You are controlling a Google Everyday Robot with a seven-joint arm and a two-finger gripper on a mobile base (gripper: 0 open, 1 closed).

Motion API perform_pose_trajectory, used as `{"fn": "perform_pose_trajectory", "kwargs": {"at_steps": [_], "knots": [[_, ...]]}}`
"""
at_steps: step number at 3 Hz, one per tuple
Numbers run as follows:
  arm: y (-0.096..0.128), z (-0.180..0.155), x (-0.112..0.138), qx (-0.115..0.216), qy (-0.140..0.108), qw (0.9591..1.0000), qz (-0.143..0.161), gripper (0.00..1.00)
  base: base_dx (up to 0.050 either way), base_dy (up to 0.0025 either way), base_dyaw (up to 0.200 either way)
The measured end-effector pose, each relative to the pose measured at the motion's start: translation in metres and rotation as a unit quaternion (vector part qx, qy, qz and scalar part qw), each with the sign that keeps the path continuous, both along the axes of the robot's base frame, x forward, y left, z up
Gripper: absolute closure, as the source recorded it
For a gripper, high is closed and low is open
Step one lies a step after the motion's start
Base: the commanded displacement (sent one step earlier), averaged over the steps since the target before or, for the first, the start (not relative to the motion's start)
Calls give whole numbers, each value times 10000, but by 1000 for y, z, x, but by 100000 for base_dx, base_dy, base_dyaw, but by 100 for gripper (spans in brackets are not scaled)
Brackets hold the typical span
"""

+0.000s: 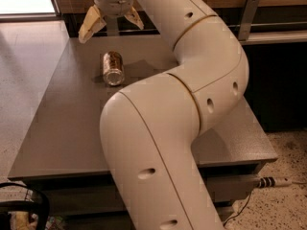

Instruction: Place orange can upright

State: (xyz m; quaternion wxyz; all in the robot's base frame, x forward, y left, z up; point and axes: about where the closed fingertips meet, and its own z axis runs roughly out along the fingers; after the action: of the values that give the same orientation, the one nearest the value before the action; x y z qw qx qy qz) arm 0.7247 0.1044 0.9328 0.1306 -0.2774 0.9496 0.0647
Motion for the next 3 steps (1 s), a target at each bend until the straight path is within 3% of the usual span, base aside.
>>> {"fn": "perform_pose_trajectory", "kwargs": {"at_steps": [1, 2, 3], "knots": [[13, -16, 12, -296, 43, 9992, -260, 0, 0, 0, 0], [20, -16, 20, -176, -97, 9995, -236, 0, 0, 0, 0], [20, -24, 18, -97, 81, 9987, -499, 0, 0, 0, 0]]}}
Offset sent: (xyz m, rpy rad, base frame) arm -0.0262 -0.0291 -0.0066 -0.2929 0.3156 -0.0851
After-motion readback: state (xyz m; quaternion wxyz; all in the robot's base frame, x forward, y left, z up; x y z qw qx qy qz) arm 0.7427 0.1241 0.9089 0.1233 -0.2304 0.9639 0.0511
